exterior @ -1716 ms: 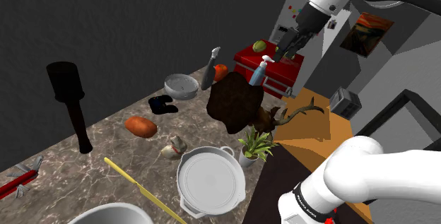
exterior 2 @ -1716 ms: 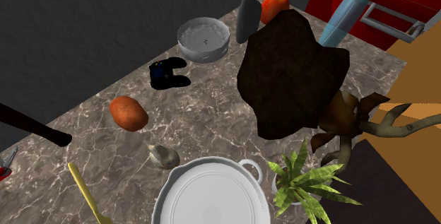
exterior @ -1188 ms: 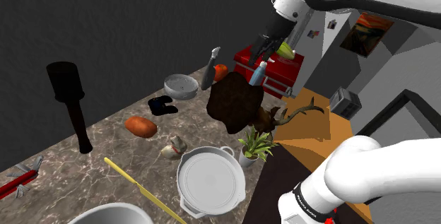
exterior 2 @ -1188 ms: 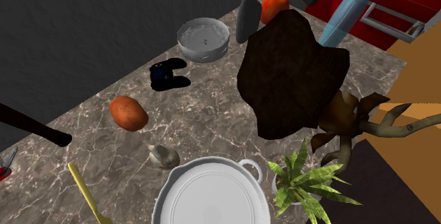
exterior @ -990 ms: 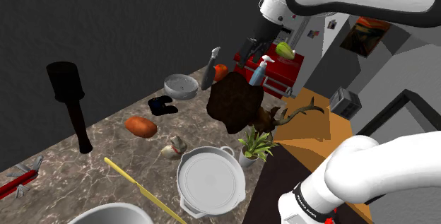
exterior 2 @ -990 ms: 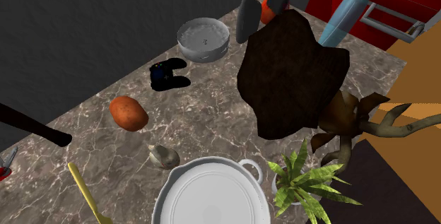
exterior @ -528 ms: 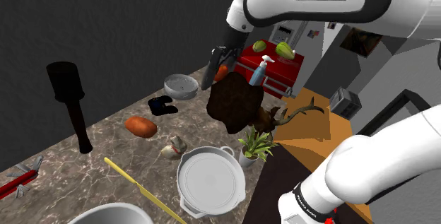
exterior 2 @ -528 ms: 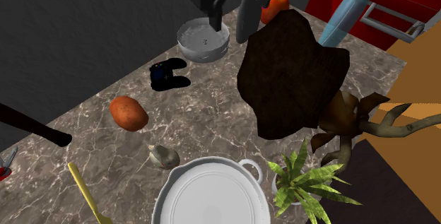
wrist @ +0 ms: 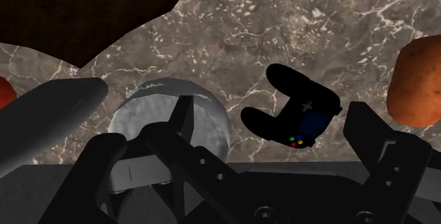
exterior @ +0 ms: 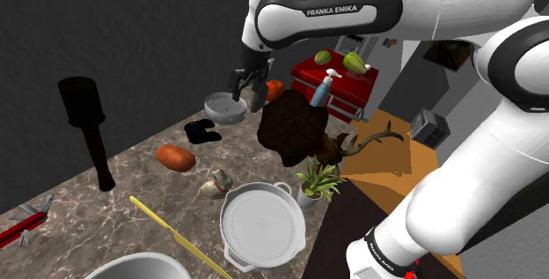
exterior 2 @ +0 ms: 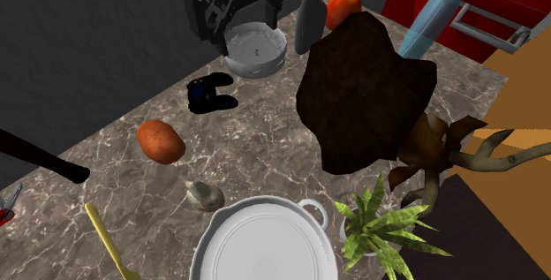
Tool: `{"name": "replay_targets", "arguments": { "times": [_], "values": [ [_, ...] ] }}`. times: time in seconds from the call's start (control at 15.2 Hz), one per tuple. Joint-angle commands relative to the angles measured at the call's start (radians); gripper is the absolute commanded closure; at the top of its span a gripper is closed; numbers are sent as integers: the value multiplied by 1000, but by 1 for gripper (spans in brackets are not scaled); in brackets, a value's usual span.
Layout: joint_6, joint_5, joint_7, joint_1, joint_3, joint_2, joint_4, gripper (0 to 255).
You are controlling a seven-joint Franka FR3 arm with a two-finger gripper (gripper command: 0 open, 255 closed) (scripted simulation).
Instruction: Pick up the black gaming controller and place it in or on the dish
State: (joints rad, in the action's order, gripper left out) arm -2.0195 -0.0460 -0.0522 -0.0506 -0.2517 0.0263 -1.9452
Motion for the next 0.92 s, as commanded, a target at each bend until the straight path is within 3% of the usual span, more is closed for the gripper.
{"name": "replay_targets", "arguments": {
  "times": [0.0, 0.73, 0.86],
  "values": [
    [-12, -26, -11, -9, -7, 82, 55, 0],
    [38, -155, -60, -121, -13, 537, 476, 0],
    [29, -158, -61, -123, -11, 547, 477, 0]
  ]
}}
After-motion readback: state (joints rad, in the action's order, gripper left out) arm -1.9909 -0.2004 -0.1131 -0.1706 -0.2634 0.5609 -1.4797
